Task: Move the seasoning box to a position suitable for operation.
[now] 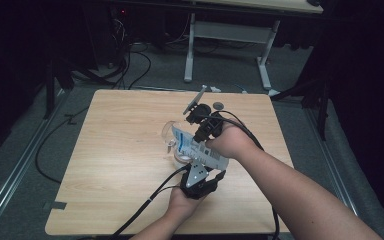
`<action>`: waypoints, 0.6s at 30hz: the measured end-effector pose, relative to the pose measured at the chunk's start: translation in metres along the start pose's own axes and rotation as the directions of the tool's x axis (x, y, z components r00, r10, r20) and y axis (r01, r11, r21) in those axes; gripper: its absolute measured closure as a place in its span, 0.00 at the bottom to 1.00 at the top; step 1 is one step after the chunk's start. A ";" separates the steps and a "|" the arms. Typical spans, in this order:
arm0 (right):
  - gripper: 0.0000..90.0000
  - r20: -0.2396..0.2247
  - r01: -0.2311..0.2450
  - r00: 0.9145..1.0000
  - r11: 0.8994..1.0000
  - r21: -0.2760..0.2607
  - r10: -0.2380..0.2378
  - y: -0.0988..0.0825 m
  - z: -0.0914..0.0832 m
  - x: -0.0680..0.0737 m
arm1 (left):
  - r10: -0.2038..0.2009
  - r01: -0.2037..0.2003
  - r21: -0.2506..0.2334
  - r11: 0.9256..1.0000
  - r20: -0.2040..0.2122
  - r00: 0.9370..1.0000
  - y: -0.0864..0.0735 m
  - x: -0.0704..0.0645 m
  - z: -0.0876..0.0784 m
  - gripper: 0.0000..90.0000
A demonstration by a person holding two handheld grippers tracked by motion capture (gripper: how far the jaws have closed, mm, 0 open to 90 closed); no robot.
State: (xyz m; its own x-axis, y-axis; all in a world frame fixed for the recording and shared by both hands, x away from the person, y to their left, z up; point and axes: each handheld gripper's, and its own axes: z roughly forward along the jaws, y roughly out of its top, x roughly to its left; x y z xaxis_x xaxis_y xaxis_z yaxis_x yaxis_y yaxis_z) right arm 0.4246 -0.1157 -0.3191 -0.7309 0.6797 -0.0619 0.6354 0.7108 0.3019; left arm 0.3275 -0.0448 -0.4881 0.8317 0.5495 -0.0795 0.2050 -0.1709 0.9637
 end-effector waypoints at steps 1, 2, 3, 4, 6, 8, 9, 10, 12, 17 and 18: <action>1.00 0.000 -0.008 1.000 1.000 0.001 0.008 -0.001 0.000 0.001 | 0.002 -0.002 0.002 1.000 0.000 1.000 -0.001 0.000 0.000 0.69; 1.00 0.001 -0.016 1.000 1.000 0.004 0.016 -0.002 0.000 0.001 | 0.003 -0.003 0.002 1.000 0.001 1.000 -0.002 -0.001 0.000 0.69; 1.00 0.002 -0.011 1.000 1.000 0.005 0.011 -0.002 0.000 0.001 | 0.005 -0.005 0.006 1.000 0.001 1.000 -0.003 -0.001 0.000 0.69; 1.00 -0.003 -0.004 1.000 1.000 0.003 0.004 -0.003 0.001 0.000 | 0.000 0.000 0.005 1.000 0.003 1.000 -0.003 -0.001 0.000 0.69; 1.00 0.001 -0.014 1.000 1.000 0.011 0.014 -0.004 0.001 0.000 | 0.004 -0.004 0.010 1.000 0.003 1.000 -0.005 -0.001 0.000 0.69; 1.00 -0.005 -0.013 1.000 1.000 0.009 0.013 -0.006 0.002 0.000 | 0.004 -0.004 0.013 1.000 0.003 1.000 -0.007 -0.002 0.000 0.69; 1.00 -0.004 -0.014 1.000 1.000 0.010 0.015 -0.006 0.002 0.000 | 0.005 -0.005 0.019 1.000 0.002 1.000 -0.008 -0.001 0.000 0.69; 1.00 -0.004 -0.031 0.999 0.999 0.015 0.031 -0.006 0.002 0.001 | 0.003 -0.003 0.017 1.000 0.002 1.000 -0.008 -0.001 0.000 0.69; 1.00 -0.004 -0.026 1.000 1.000 0.014 0.026 -0.007 0.001 0.000 | 0.003 -0.003 0.020 1.000 0.001 1.000 -0.009 0.000 0.000 0.69; 1.00 -0.008 -0.028 1.000 0.999 0.021 0.028 -0.007 0.002 0.001 | 0.001 -0.001 0.027 1.000 0.000 1.000 -0.013 0.000 -0.001 0.69; 1.00 -0.010 -0.019 1.000 1.000 0.019 0.019 -0.007 0.003 0.001 | 0.004 -0.004 0.030 1.000 -0.001 1.000 -0.013 0.001 -0.001 0.69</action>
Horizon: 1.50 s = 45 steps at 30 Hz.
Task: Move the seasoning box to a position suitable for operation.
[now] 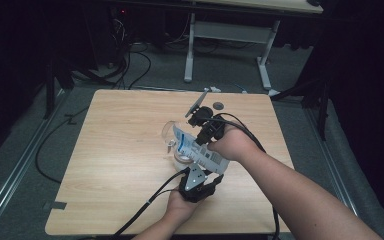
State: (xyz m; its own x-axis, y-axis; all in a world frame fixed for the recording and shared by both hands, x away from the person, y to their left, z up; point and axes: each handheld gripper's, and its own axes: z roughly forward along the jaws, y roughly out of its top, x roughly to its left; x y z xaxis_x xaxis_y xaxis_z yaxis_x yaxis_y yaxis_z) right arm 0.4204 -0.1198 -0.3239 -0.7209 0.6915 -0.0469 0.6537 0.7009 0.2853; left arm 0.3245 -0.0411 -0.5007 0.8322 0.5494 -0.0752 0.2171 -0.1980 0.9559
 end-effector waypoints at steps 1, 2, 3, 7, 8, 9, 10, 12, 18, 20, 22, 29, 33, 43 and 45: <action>1.00 0.000 0.005 1.000 1.000 0.000 -0.005 0.000 0.000 0.000 | -0.002 0.002 0.001 1.000 0.000 1.000 -0.001 0.000 0.000 0.69; 1.00 0.002 -0.003 1.000 1.000 0.004 0.003 -0.001 0.000 0.000 | -0.002 0.002 0.004 1.000 0.001 1.000 -0.002 0.000 0.000 0.69; 1.00 0.004 -0.007 1.000 1.000 0.008 0.006 -0.001 0.000 0.000 | -0.002 0.002 0.006 1.000 0.001 1.000 -0.002 0.000 0.000 0.69; 1.00 0.003 0.000 1.000 1.000 0.004 0.000 -0.003 0.000 -0.001 | -0.002 0.002 0.011 1.000 -0.001 1.000 -0.004 0.001 0.000 0.69; 1.00 0.003 0.003 1.000 1.000 0.003 -0.003 -0.003 -0.001 -0.002 | -0.003 0.003 0.013 1.000 -0.001 1.000 -0.004 0.001 0.000 0.69; 1.00 0.004 0.007 1.000 1.000 0.003 -0.007 -0.003 -0.001 -0.002 | -0.002 0.002 0.016 1.000 -0.002 1.000 -0.005 0.001 0.000 0.69; 1.00 0.003 0.001 1.000 1.000 0.004 -0.001 -0.004 -0.001 -0.002 | -0.003 0.003 0.017 1.000 -0.002 1.000 -0.005 0.001 0.000 0.69; 1.00 0.004 -0.002 1.000 1.000 0.008 0.002 -0.004 -0.001 -0.002 | -0.002 0.003 0.017 1.000 -0.003 1.000 -0.006 0.001 0.000 0.69; 1.00 0.001 0.001 1.000 1.000 0.008 -0.001 -0.005 -0.001 -0.002 | -0.002 0.002 0.025 1.000 -0.003 1.000 -0.008 0.002 0.000 0.69; 1.00 0.001 -0.002 1.000 1.000 0.009 0.002 -0.006 -0.001 -0.003 | -0.005 0.005 0.026 1.000 -0.005 1.000 -0.009 0.002 0.000 0.69; 1.00 0.003 -0.009 1.000 1.000 0.012 0.009 -0.007 -0.001 -0.003 | -0.003 0.003 0.030 1.000 -0.006 1.000 -0.010 0.003 0.000 0.69; 1.00 -0.001 -0.008 1.000 1.000 0.012 0.008 -0.011 -0.002 -0.003 | -0.008 0.008 0.041 0.999 -0.007 1.000 -0.013 0.003 0.000 0.70; 1.00 0.005 -0.002 1.000 1.000 0.014 0.002 -0.012 -0.003 -0.003 | -0.009 0.009 0.046 0.999 -0.008 1.000 -0.014 0.003 0.001 0.70; 1.00 0.005 -0.015 1.000 1.000 0.015 0.015 -0.016 -0.004 -0.003 | -0.013 0.013 0.068 0.998 -0.013 1.000 -0.018 0.007 0.001 0.70; 1.00 0.003 -0.008 1.000 1.000 0.013 0.008 -0.016 -0.004 -0.004 | -0.012 0.013 0.076 0.997 -0.016 1.000 -0.018 0.008 0.002 0.71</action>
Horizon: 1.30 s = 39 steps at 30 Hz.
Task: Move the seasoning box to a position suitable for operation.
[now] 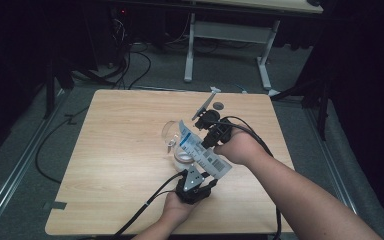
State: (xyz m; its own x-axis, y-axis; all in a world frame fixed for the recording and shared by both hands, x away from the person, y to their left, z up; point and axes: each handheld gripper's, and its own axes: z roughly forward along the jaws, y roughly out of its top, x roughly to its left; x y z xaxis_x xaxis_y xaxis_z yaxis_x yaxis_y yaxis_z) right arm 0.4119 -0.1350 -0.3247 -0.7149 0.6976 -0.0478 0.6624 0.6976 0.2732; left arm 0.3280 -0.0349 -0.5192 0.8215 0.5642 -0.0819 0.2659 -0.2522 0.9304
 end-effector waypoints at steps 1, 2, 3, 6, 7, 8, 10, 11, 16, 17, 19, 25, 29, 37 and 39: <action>1.00 0.000 -0.009 1.000 1.000 0.003 0.009 -0.001 0.000 0.000 | 0.000 0.000 0.003 1.000 -0.001 1.000 0.000 0.000 0.000 0.71; 1.00 0.000 -0.010 1.000 1.000 0.004 0.010 -0.001 0.000 0.000 | -0.002 0.002 0.006 1.000 -0.002 1.000 -0.001 0.001 0.001 0.71; 1.00 0.001 0.002 1.000 1.000 0.002 -0.002 -0.001 0.000 -0.001 | -0.002 0.002 0.009 1.000 -0.003 1.000 -0.001 0.001 0.001 0.71; 1.00 0.000 -0.011 1.000 1.000 0.004 0.011 -0.002 0.000 -0.001 | -0.002 0.002 0.010 1.000 -0.005 1.000 -0.001 0.001 0.001 0.71; 1.00 0.000 -0.008 1.000 1.000 0.003 0.008 -0.002 0.000 -0.002 | -0.002 0.002 0.011 1.000 -0.005 1.000 -0.001 0.001 0.001 0.71; 1.00 -0.001 -0.004 1.000 1.000 0.002 0.004 -0.003 0.000 -0.002 | -0.002 0.002 0.013 1.000 -0.005 1.000 -0.002 0.001 0.001 0.71; 0.99 -0.001 -0.015 1.000 1.000 0.006 0.015 -0.003 0.000 -0.001 | -0.002 0.002 0.015 1.000 -0.007 1.000 -0.002 0.002 0.002 0.71; 0.99 -0.001 -0.016 1.000 1.000 0.006 0.016 -0.004 0.000 -0.001 | -0.002 0.003 0.016 1.000 -0.008 1.000 -0.002 0.002 0.002 0.71; 0.99 0.000 -0.014 1.000 1.000 0.009 0.014 -0.004 -0.001 0.000 | -0.003 0.003 0.023 1.000 -0.013 1.000 -0.003 0.003 0.002 0.71; 0.99 -0.002 -0.023 1.000 1.000 0.009 0.023 -0.005 -0.001 0.000 | -0.003 0.004 0.024 1.000 -0.013 1.000 -0.003 0.003 0.002 0.71; 0.99 0.000 -0.002 1.000 1.000 0.008 0.002 -0.004 -0.001 0.000 | -0.004 0.004 0.028 1.000 -0.014 1.000 -0.003 0.003 0.002 0.71; 0.99 -0.003 -0.018 1.000 1.000 0.017 0.018 -0.005 0.000 0.001 | -0.004 0.005 0.038 0.999 -0.020 1.000 -0.004 0.004 0.003 0.71; 1.00 -0.002 -0.002 1.000 1.000 0.012 0.002 -0.005 0.001 0.000 | -0.006 0.006 0.039 0.999 -0.020 1.000 -0.004 0.005 0.003 0.71; 1.00 -0.002 -0.006 1.000 1.000 0.009 0.006 -0.006 0.001 -0.002 | -0.008 0.008 0.029 1.000 -0.012 1.000 -0.005 0.004 0.001 0.67; 1.00 -0.002 -0.016 1.000 1.000 0.010 0.016 -0.006 0.000 -0.002 | -0.004 0.004 0.023 1.000 -0.013 1.000 -0.005 0.003 0.000 0.65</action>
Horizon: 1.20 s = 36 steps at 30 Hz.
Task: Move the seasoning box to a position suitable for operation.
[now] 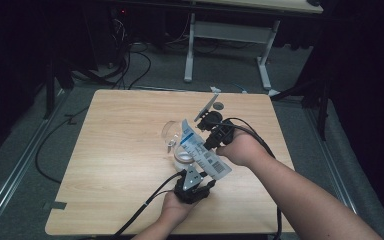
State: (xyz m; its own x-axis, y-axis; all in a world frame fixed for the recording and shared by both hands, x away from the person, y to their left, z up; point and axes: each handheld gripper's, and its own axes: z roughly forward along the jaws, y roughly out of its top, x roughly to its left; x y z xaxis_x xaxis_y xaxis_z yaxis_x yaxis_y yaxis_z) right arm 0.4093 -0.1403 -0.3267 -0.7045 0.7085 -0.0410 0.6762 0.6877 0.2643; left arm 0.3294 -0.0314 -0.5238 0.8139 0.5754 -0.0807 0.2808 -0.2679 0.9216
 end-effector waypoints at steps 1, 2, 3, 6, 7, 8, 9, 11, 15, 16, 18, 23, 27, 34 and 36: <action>1.00 -0.001 -0.012 1.000 1.000 0.002 0.012 0.000 0.000 0.000 | 0.001 -0.001 -0.002 1.000 0.004 1.000 -0.001 0.000 -0.001 0.64; 1.00 -0.004 -0.006 1.000 1.000 0.000 0.006 0.000 -0.001 0.000 | 0.005 -0.005 -0.001 1.000 0.004 1.000 -0.001 -0.001 -0.001 0.63; 1.00 -0.004 -0.004 1.000 1.000 0.000 0.004 0.000 -0.001 0.000 | 0.008 -0.008 -0.001 1.000 0.005 1.000 -0.002 -0.002 -0.002 0.62; 1.00 -0.006 0.000 1.000 1.000 0.002 0.000 -0.001 -0.001 -0.001 | 0.013 -0.013 0.000 1.000 0.004 1.000 -0.005 -0.002 -0.004 0.59; 1.00 -0.006 0.002 1.000 1.000 0.002 -0.002 -0.001 -0.001 -0.001 | 0.010 -0.010 -0.001 1.000 0.005 1.000 -0.005 -0.002 -0.005 0.59; 1.00 -0.008 0.002 1.000 1.000 0.001 -0.002 -0.001 -0.001 -0.001 | 0.005 -0.005 0.002 1.000 0.004 1.000 -0.005 -0.002 -0.006 0.58; 1.00 -0.008 -0.002 1.000 1.000 0.002 0.002 -0.001 -0.001 0.000 | 0.000 0.000 -0.001 1.000 0.007 1.000 -0.005 -0.002 -0.008 0.58; 1.00 -0.006 0.004 1.000 1.000 0.002 -0.004 -0.001 -0.001 -0.001 | 0.000 0.000 -0.008 1.000 0.002 1.000 -0.005 -0.001 -0.013 0.58; 1.00 -0.003 -0.001 1.000 1.000 0.002 0.001 -0.001 -0.001 0.000 | -0.003 0.003 -0.008 1.000 -0.023 1.000 -0.007 0.005 -0.022 0.58; 1.00 -0.002 0.002 1.000 1.000 0.003 -0.002 -0.001 -0.002 0.000 | -0.007 0.007 -0.007 1.000 -0.026 1.000 -0.008 0.007 -0.024 0.58; 1.00 -0.003 0.007 1.000 1.000 0.001 -0.007 -0.001 -0.002 0.000 | -0.014 0.014 -0.009 1.000 -0.034 0.999 -0.009 0.011 -0.028 0.58; 1.00 -0.002 0.011 1.000 1.000 0.000 -0.011 -0.001 -0.002 0.000 | 0.027 -0.027 0.009 1.000 -0.073 0.997 -0.014 0.024 -0.051 0.58; 1.00 0.002 0.019 1.000 1.000 0.000 -0.019 -0.001 -0.002 0.001 | 0.017 -0.017 -0.002 1.000 -0.121 0.993 -0.019 0.042 -0.079 0.58; 1.00 -0.002 0.016 1.000 1.000 -0.003 -0.016 -0.002 0.000 0.001 | -0.030 0.031 0.002 1.000 -0.183 0.983 -0.033 0.072 -0.119 0.56; 1.00 0.000 0.010 1.000 1.000 -0.002 -0.010 -0.002 0.000 0.001 | -0.035 0.037 0.004 0.999 -0.205 0.978 -0.038 0.079 -0.125 0.57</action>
State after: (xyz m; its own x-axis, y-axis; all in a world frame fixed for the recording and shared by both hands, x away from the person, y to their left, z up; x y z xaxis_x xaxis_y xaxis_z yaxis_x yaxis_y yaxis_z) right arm 0.4073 -0.1403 -0.3275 -0.7113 0.7015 -0.0432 0.6688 0.6945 0.2653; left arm 0.3199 0.1210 -0.5175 0.6818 0.7308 -0.0338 0.3129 -0.2495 0.9164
